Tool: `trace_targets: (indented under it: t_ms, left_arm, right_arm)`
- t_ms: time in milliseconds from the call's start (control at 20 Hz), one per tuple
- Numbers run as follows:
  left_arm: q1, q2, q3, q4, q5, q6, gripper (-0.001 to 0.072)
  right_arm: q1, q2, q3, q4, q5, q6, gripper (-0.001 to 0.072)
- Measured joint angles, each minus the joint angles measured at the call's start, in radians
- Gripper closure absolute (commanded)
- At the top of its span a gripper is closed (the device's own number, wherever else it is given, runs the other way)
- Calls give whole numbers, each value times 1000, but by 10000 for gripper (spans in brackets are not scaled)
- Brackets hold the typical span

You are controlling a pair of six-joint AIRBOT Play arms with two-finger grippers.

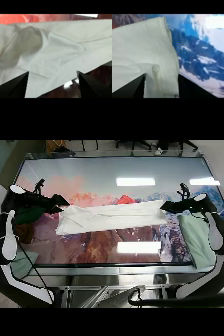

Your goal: Fold the shirts.

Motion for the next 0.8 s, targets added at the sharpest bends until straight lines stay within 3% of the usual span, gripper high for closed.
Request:
trace_targets:
  t_ms: [100, 200, 450, 800]
  left_arm:
    - [1, 28, 2, -3, -18, 0, 507]
    - [-20, 48, 3, -3, -19, -4, 690]
    - [-175, 63, 3, -6, 63, -4, 685]
    - [-555, -112, 14, -21, 362, -53, 688]
  right_arm:
    - [8, -18, 0, 48, 53, -22, 572]
    - [17, -28, -1, 76, 100, -37, 692]
    - [24, -18, 34, 132, 189, -66, 694]
    - [-23, 86, 254, 213, 441, 26, 694]
